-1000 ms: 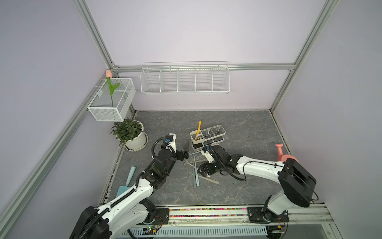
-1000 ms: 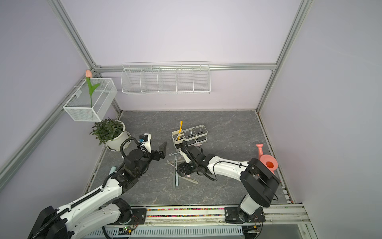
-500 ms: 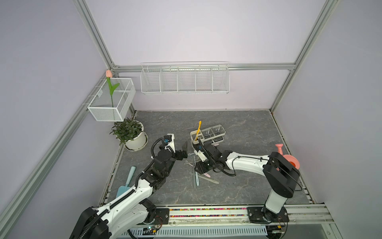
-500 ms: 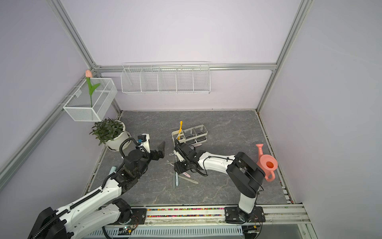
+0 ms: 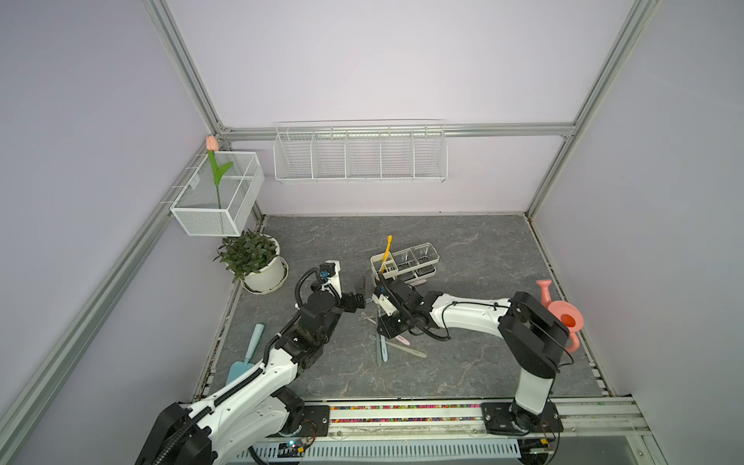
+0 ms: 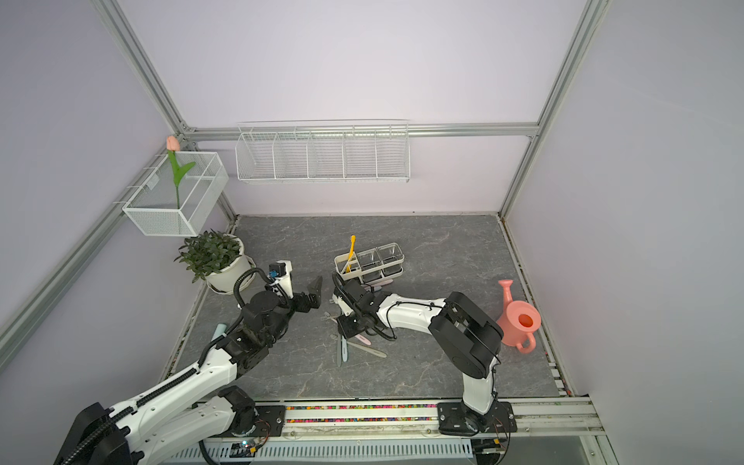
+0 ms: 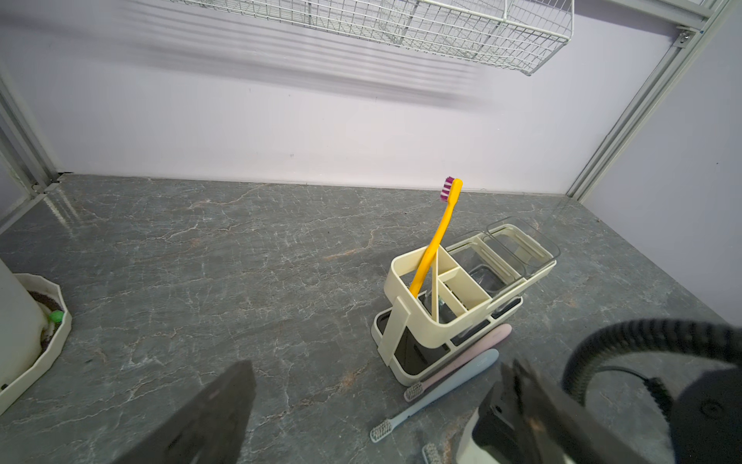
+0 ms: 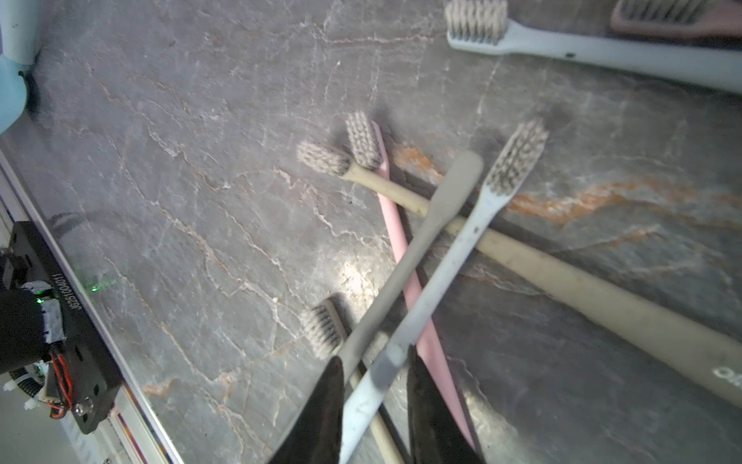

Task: Place the toothbrush into the toothbrush holder
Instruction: Pick up the toothbrush from the center of the board.

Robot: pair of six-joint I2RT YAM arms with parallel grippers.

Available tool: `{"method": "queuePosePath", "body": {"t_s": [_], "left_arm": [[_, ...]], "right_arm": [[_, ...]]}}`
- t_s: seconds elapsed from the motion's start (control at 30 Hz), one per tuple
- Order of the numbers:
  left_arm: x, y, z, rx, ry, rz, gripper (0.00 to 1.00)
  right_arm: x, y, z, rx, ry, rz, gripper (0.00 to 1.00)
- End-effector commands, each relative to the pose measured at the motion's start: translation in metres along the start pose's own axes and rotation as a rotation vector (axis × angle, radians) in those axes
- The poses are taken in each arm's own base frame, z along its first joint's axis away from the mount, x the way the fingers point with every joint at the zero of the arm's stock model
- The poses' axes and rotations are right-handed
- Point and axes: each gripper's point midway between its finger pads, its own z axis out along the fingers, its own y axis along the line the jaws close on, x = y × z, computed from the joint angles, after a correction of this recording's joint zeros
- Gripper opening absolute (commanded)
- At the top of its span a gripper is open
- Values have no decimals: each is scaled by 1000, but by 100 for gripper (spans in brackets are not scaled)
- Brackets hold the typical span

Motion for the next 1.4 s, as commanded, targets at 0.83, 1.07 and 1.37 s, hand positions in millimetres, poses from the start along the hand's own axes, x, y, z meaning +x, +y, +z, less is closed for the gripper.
{"method": "queuePosePath", "body": {"t_s": [0.83, 1.07, 1.37], "left_arm": [[4, -1, 0, 11, 17, -28, 99], [4, -1, 1, 9, 18, -29, 99], [5, 3, 2, -19, 37, -28, 99]], "right_arm": [[25, -21, 21, 219, 155, -53, 24], [26, -25, 20, 248, 153, -52, 14], [4, -16, -14, 237, 8, -56, 10]]}}
